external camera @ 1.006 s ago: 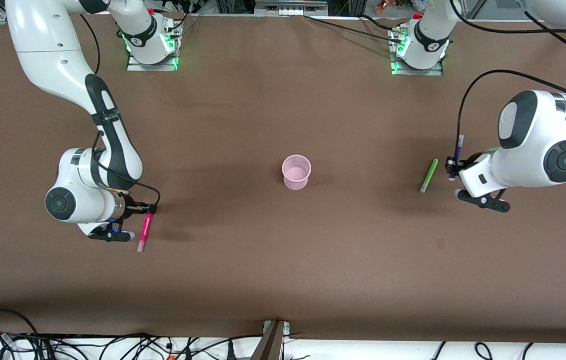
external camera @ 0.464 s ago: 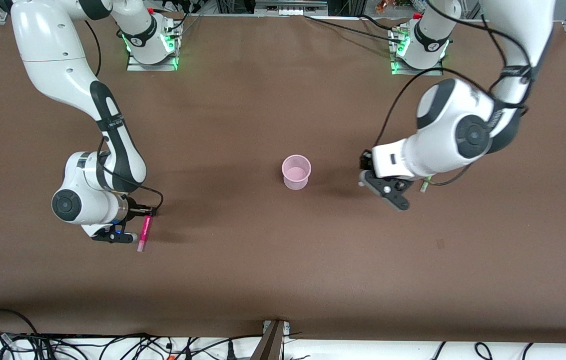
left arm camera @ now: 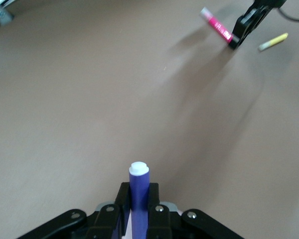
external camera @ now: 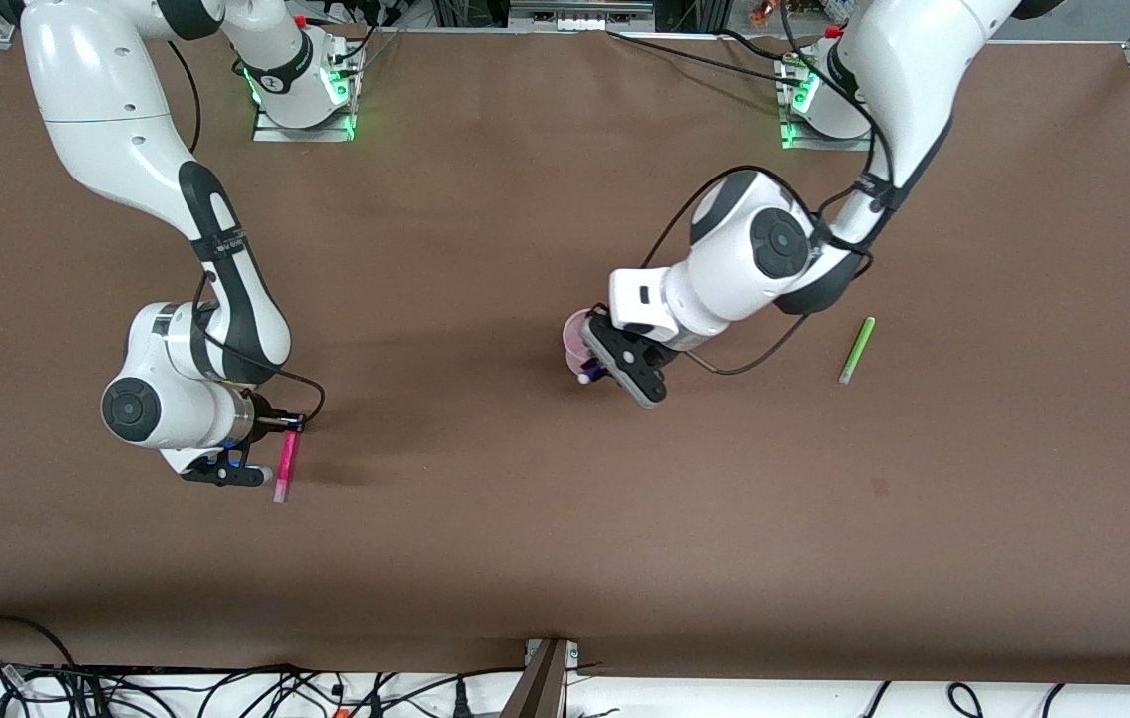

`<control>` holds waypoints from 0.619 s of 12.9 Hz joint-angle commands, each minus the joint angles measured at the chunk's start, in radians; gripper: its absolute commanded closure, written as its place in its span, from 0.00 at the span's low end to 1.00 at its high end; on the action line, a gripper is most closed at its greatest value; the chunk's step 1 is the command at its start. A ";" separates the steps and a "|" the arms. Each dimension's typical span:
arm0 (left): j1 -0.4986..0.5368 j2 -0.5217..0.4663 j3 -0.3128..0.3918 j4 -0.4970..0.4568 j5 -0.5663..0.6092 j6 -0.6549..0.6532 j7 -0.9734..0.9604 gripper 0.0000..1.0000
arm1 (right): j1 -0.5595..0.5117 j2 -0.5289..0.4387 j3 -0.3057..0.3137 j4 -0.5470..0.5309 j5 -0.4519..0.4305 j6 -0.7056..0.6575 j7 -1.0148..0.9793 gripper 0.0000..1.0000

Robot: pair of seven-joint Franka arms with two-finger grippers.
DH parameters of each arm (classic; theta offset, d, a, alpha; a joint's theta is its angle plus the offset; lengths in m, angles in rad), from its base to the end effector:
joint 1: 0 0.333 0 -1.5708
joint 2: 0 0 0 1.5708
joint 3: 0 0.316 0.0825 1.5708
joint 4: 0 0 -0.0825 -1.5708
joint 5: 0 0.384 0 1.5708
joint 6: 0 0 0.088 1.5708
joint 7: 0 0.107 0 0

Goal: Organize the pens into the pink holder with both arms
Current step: 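Carry the blue marker with the left gripper and drop it into the pink cup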

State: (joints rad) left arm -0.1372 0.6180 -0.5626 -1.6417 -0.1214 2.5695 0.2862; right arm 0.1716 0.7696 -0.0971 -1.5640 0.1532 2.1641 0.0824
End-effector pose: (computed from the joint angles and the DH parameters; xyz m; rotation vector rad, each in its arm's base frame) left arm 0.5895 -0.4081 0.3410 2.4798 -0.9705 0.4102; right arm 0.6800 0.0650 0.1784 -3.0911 0.1276 0.2596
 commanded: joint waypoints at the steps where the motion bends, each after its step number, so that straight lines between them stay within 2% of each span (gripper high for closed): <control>1: -0.024 0.025 -0.019 0.004 -0.027 0.067 0.047 1.00 | -0.007 0.013 0.004 0.015 0.017 0.002 -0.012 0.89; 2: -0.033 0.025 -0.019 -0.012 -0.015 0.086 0.056 1.00 | -0.007 0.013 0.004 0.015 0.017 0.002 -0.012 0.92; 8: -0.050 0.026 -0.017 -0.073 -0.014 0.127 0.128 1.00 | -0.004 0.008 0.004 0.015 0.017 -0.010 -0.012 0.92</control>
State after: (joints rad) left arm -0.1873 0.6497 -0.5768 -1.6970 -0.1213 2.6732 0.3722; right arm 0.1714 0.7696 -0.0971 -1.5636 0.1532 2.1636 0.0819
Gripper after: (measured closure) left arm 0.819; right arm 0.828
